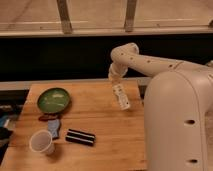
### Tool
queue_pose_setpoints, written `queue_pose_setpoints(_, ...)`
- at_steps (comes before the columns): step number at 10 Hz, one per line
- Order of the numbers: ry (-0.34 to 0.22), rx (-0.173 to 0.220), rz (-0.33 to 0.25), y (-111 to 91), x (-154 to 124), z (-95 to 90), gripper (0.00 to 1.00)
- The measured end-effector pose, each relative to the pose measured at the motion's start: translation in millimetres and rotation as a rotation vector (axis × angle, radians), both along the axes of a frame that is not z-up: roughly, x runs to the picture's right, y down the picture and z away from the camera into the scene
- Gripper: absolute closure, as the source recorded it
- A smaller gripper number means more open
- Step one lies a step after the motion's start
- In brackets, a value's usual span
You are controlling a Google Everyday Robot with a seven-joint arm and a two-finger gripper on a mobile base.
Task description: Stand the bottle upright
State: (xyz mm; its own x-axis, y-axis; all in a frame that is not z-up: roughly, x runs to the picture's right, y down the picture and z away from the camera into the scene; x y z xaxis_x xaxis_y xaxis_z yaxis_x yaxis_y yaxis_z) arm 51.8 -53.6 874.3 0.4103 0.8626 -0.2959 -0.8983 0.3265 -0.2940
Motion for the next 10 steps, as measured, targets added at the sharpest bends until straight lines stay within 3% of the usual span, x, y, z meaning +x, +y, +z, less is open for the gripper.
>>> queue_pose_setpoints(10,-0.044,0.094,0.048,-32.0,-9.5,0.6,1.00)
